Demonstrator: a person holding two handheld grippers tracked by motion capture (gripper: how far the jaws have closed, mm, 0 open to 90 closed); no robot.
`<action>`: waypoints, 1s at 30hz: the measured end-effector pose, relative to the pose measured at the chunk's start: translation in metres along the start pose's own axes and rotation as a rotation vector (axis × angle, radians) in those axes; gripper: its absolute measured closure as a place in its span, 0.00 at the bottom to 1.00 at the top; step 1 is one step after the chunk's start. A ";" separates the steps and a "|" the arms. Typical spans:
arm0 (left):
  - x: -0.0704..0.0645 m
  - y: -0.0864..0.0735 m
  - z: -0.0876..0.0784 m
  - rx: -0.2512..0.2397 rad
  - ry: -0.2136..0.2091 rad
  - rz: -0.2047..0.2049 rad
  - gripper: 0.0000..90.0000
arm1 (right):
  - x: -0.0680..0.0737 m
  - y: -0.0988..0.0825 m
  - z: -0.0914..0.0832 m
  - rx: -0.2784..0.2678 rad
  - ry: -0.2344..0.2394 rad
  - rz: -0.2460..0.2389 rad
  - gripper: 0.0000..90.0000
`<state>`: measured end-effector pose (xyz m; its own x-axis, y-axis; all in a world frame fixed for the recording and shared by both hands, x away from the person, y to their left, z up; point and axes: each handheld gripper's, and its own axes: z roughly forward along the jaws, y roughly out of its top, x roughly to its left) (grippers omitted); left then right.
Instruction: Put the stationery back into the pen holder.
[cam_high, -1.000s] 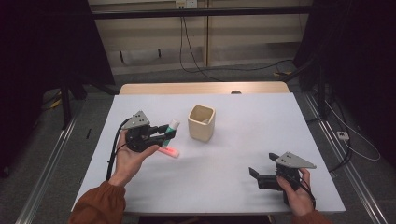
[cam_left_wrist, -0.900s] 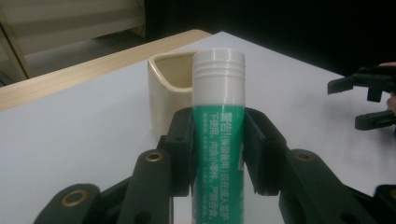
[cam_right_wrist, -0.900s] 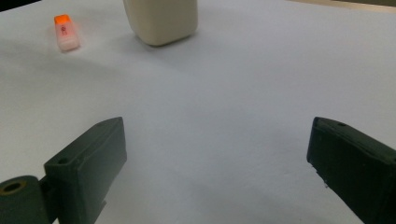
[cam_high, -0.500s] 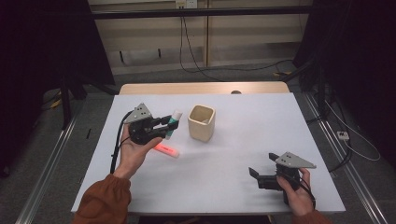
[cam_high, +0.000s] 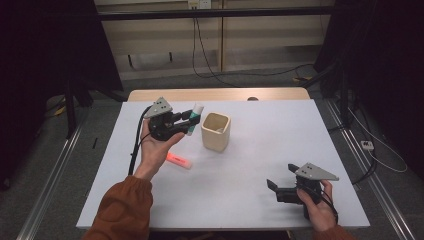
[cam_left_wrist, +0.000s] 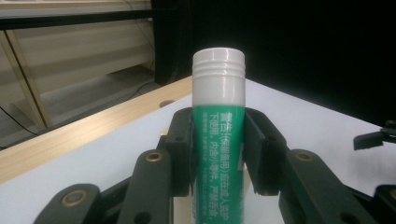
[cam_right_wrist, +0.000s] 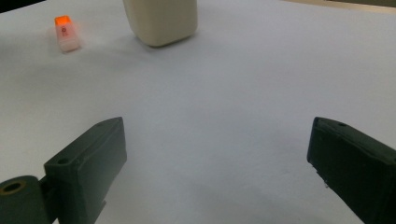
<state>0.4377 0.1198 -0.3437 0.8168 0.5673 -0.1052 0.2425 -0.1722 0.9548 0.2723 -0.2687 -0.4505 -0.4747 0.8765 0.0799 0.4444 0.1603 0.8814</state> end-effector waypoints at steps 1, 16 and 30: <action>0.001 0.000 0.002 0.000 0.002 -0.006 0.73 | 0.000 0.000 0.000 -0.001 0.000 0.000 0.05; -0.007 0.017 0.033 -0.051 -0.010 0.018 0.73 | -0.001 0.000 -0.001 0.001 0.001 0.002 0.05; -0.005 0.011 0.065 -0.050 -0.003 0.008 0.73 | -0.001 -0.001 -0.001 0.003 0.005 0.000 0.05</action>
<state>0.4704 0.0626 -0.3508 0.8204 0.5633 -0.0986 0.2099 -0.1363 0.9682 0.2715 -0.2699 -0.4510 -0.4787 0.8741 0.0825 0.4465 0.1614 0.8801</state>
